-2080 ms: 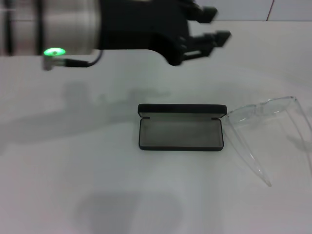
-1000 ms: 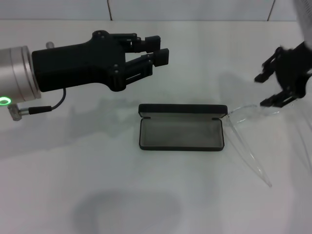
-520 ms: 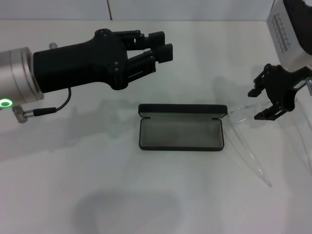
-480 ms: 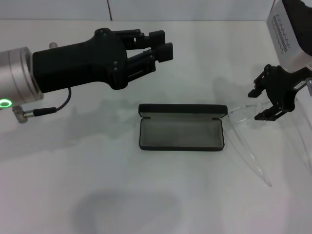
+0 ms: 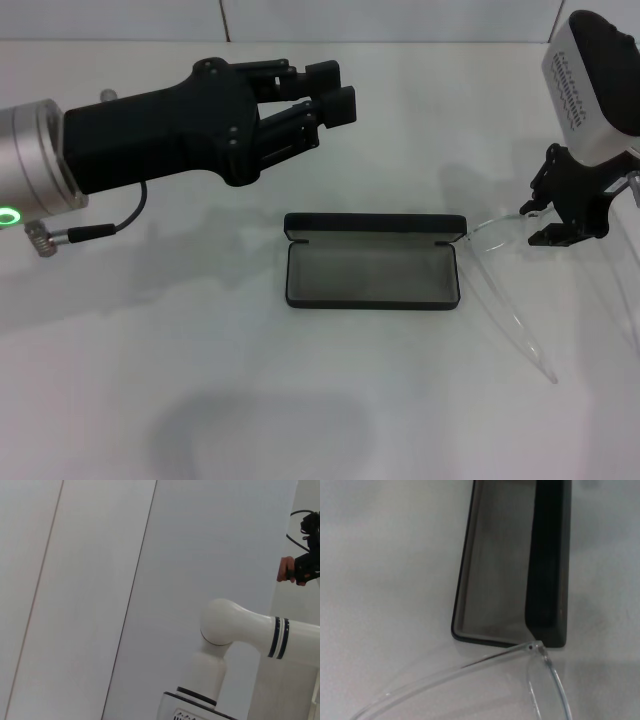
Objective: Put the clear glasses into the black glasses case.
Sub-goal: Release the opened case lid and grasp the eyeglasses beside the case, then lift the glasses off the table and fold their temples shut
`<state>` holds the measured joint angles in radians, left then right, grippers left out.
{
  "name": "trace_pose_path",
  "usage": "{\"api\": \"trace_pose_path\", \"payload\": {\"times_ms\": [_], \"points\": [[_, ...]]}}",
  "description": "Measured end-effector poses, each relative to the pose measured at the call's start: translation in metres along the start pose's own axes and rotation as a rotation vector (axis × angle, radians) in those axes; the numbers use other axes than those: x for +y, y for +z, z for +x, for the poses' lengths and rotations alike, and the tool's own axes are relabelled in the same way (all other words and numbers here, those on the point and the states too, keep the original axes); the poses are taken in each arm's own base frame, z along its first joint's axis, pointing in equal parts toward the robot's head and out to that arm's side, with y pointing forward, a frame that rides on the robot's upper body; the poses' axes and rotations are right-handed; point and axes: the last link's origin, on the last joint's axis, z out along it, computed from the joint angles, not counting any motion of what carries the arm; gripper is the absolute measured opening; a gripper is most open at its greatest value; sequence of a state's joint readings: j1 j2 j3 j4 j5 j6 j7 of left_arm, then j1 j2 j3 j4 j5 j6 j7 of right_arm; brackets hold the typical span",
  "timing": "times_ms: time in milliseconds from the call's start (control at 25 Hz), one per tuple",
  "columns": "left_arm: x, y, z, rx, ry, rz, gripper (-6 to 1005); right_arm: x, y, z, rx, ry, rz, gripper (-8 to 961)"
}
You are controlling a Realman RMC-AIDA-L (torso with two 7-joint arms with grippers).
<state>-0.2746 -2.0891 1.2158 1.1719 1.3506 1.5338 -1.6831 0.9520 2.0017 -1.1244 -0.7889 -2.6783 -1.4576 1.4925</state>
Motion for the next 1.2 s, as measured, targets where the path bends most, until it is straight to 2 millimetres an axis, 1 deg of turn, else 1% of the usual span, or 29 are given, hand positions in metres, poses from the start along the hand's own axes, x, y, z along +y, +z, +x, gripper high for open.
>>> {"api": "trace_pose_path", "payload": {"times_ms": [160,360,480,880,1040,1120,1200], "points": [[0.000,-0.001,0.000,0.001,0.000,0.003,313,-0.001,0.000,0.000,-0.007,0.004,0.006,378],[0.000,-0.001,0.000,0.002,-0.001,0.003,313,0.000,0.000,0.001,-0.009,0.007,0.007,326],[-0.001,-0.002,-0.002,0.003,-0.012,0.008,312,0.000,0.001,0.001,-0.011,0.004,0.007,239],[-0.002,-0.006,-0.006,0.004,-0.025,0.020,312,0.004,-0.001,0.001,-0.019,0.004,-0.016,116],[-0.001,-0.006,-0.007,0.003,-0.025,0.014,312,0.011,-0.009,0.000,-0.063,0.000,-0.051,103],[0.000,-0.006,-0.007,0.003,-0.019,0.011,312,0.015,-0.018,0.001,-0.104,0.006,-0.055,102],[0.000,-0.007,-0.006,0.004,-0.010,0.010,312,0.022,-0.033,0.004,-0.161,0.019,-0.062,92]]}}
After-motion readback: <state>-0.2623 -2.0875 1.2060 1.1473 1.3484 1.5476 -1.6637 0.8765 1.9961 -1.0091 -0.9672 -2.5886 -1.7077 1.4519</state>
